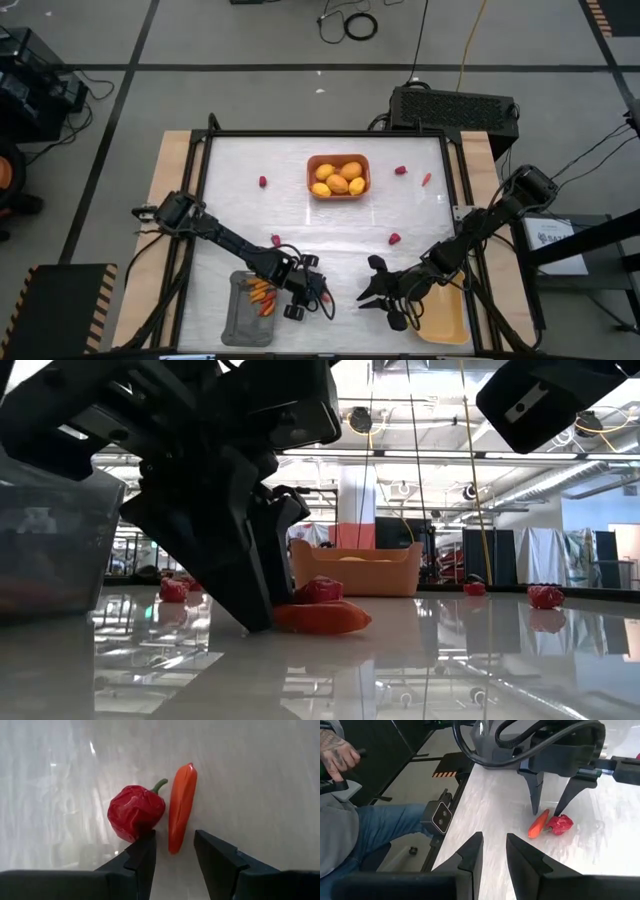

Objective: Sort produce into baskets
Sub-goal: Put the orange chili pepper into the black bin

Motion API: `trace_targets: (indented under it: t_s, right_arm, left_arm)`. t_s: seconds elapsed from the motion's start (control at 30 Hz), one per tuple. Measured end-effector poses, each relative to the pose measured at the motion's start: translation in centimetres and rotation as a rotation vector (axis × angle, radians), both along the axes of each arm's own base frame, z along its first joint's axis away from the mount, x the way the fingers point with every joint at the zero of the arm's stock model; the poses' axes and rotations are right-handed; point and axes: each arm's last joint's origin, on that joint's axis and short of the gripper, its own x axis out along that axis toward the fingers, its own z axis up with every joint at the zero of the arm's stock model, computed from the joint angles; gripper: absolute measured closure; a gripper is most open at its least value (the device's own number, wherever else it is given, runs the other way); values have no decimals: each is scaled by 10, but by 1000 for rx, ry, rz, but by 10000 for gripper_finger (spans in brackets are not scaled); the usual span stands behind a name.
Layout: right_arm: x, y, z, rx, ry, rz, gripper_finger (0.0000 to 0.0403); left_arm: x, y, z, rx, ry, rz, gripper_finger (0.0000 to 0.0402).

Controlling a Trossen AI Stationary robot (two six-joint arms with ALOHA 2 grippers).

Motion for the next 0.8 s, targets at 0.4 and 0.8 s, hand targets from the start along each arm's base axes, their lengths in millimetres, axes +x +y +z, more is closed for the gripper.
trace_targets:
  t_s: [0.4,0.8]
  right_arm:
    - [0,0,0,3,-4,0,326]
    - [1,1,2,12,-16,0,326]
  left_arm:
    - [4,-3,7,-14,2,-8,388]
    - [6,-13,91,7,28,-51,392]
